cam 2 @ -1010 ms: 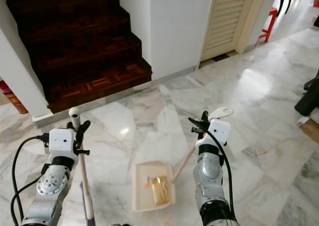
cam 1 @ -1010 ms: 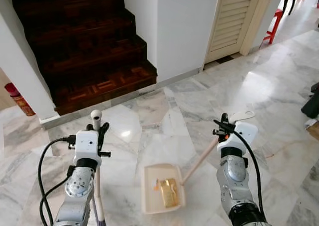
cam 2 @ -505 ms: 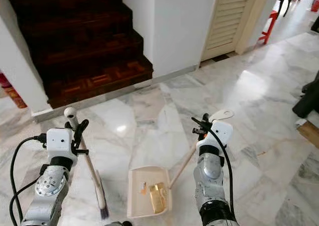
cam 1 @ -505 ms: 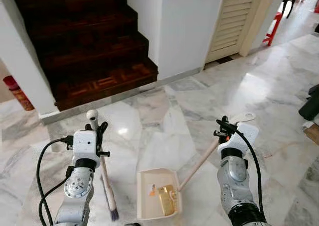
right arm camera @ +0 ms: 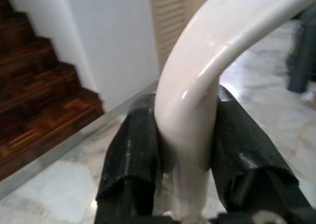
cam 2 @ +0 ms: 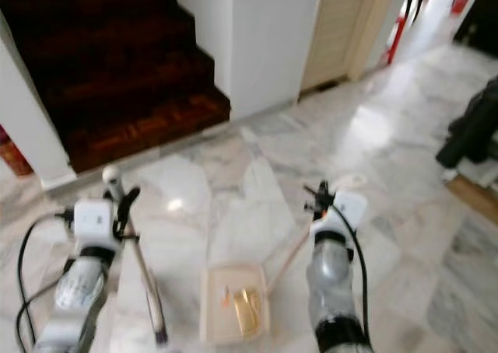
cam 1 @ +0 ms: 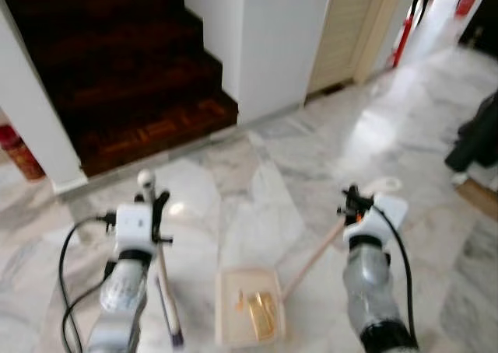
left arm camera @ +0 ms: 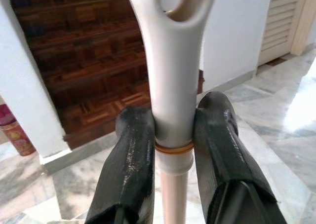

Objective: Sweep floor

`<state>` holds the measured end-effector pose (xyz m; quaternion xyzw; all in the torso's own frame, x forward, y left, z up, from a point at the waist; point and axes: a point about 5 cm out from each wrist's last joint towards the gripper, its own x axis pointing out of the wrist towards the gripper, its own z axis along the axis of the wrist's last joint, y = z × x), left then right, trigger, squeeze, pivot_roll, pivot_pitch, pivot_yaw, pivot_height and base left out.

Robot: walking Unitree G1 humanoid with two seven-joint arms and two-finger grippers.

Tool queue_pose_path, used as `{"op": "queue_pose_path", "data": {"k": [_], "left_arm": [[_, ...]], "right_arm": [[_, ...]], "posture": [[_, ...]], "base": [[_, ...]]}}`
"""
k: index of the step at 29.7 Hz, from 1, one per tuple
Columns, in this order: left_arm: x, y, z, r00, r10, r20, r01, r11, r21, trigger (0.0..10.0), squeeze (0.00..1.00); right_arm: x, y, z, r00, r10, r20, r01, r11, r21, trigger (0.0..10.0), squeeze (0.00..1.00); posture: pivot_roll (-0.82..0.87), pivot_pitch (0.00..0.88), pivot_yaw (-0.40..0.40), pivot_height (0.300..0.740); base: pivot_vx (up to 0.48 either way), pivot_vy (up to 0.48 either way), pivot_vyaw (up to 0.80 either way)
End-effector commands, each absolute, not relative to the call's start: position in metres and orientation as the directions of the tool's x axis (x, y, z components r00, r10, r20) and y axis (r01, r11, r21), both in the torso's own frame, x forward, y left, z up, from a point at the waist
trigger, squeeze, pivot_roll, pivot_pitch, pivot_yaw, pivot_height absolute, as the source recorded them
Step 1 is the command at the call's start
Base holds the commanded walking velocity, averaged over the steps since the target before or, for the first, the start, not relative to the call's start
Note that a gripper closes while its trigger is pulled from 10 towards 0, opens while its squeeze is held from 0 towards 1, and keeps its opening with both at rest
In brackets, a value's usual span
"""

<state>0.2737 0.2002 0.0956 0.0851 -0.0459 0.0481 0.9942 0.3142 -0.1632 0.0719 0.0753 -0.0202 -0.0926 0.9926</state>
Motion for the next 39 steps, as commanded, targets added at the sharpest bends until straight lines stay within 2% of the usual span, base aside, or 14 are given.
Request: {"op": "queue_pose_path", "data": {"k": [1,16,26,33,39], "left_arm": [[0.2765,0.1943,0.1046,0.988,0.074,0.138,-0.096,0.983,0.159,10.0,0.00],[0.2763,0.1931,0.1046,0.988,0.070,0.140,-0.092,0.983,0.159,10.0,0.00],[0.2768,0.1918,0.1049,0.988,0.065,0.140,-0.087,0.984,0.157,10.0,0.00],[0.2770,0.1917,0.1056,0.988,0.066,0.140,-0.088,0.984,0.157,10.0,0.00],[0.2771,0.1924,0.1056,0.988,0.068,0.138,-0.089,0.984,0.157,10.0,0.00]], "right_arm": [[0.3218,-0.1648,0.0876,0.978,-0.193,0.081,0.176,0.967,0.182,10.0,0.00],[0.3229,-0.1620,0.0882,0.982,-0.173,0.081,0.158,0.974,0.163,10.0,0.00],[0.3234,-0.1610,0.0885,0.983,-0.165,0.082,0.150,0.976,0.159,10.0,0.00],[0.3239,-0.1602,0.0895,0.983,-0.160,0.086,0.144,0.976,0.165,10.0,0.00],[0.3235,-0.1602,0.0890,0.984,-0.160,0.083,0.144,0.974,0.172,10.0,0.00]], "posture": [[0.12,0.052,-0.027,0.740],[0.12,0.033,-0.028,0.740],[0.12,0.028,-0.028,0.740],[0.13,0.043,-0.028,0.740],[0.13,0.048,-0.027,0.740]], "base": [[0.000,0.371,0.00],[0.000,0.366,0.00],[0.000,0.365,0.17],[0.000,0.366,0.67],[0.000,0.364,0.00]]}}
